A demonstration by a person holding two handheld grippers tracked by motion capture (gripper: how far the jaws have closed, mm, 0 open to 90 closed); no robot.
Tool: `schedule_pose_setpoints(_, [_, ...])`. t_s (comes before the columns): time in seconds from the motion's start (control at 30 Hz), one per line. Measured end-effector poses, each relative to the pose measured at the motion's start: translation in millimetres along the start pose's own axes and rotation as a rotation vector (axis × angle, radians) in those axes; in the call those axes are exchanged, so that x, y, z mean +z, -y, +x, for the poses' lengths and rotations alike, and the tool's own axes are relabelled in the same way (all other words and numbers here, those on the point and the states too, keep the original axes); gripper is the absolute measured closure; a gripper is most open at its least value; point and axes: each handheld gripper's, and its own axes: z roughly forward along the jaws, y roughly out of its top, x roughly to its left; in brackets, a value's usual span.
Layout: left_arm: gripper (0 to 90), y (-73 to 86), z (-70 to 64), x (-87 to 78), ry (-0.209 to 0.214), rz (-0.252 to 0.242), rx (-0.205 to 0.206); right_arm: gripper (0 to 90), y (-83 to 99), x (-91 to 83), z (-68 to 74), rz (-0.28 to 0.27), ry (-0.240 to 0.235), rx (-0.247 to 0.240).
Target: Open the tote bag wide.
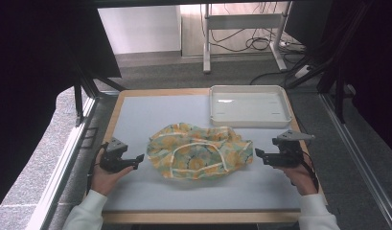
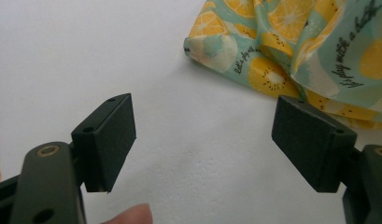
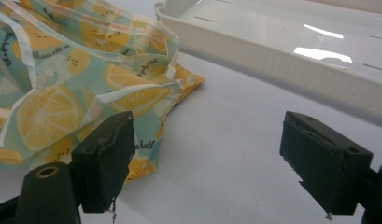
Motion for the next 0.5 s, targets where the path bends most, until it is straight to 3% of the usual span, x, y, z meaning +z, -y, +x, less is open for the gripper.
schedule_pose_setpoints(0.2, [22.7, 0.7, 1.9, 1.7, 0.005, 0.011, -0.012, 20.2, 0.7, -1.5, -2.7, 0.006, 0.009, 0.004])
schedule_pose_setpoints(0.5, [25.5, -0.3, 2.6, -4.5, 0.012, -0.012, -0.019, 21.2, -4.3, -4.5, 2.8, -0.013, 0.006, -0.017])
